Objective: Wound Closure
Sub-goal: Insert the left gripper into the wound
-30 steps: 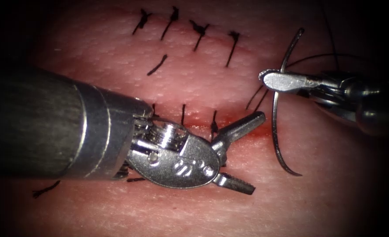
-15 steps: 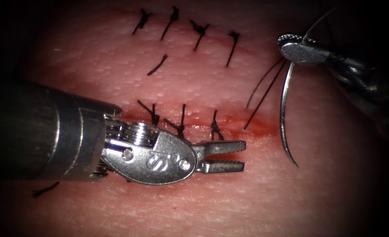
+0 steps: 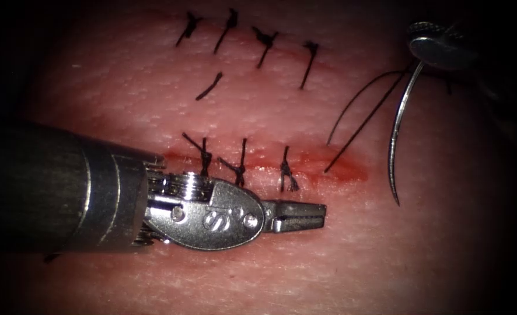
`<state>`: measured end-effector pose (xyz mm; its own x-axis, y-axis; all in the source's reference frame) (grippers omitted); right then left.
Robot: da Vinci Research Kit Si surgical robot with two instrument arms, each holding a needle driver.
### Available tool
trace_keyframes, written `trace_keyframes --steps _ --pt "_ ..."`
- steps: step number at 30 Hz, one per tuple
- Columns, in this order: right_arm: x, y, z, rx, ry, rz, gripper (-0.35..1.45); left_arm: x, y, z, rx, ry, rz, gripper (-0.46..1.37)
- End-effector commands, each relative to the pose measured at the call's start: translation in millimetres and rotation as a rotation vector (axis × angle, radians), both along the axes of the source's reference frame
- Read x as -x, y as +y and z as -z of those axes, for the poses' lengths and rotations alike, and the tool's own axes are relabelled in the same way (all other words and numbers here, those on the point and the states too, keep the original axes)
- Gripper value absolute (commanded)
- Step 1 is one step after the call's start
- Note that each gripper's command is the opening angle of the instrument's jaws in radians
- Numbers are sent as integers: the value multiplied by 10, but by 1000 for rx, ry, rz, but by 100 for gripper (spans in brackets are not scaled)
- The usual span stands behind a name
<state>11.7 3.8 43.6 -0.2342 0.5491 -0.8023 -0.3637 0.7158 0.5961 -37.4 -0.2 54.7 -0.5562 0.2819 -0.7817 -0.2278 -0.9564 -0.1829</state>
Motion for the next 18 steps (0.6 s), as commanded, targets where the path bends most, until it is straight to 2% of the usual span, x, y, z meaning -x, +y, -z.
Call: trace_keyframes --steps 1,2,6,7,8,11,18 --pt "1 -2 -2 11 -9 -4 -35 1 1 -1 -6 2 4 -2" --pt "1 -3 -3 11 -11 -2 -35 1 2 -2 -6 2 5 -1" --pt "3 -9 -5 25 -22 1 -35 3 10 -5 -10 15 21 -17" --pt "3 -10 -6 26 -22 1 -35 4 12 -6 -11 27 19 -22" --pt "3 -12 -5 32 -25 1 -35 5 13 -7 -15 41 15 -35" --pt "2 -16 -3 33 -25 1 -35 11 14 -13 -22 87 1 -35" --pt "1 -22 3 45 -27 7 -35 27 5 -45 -18 178 -13 -35"
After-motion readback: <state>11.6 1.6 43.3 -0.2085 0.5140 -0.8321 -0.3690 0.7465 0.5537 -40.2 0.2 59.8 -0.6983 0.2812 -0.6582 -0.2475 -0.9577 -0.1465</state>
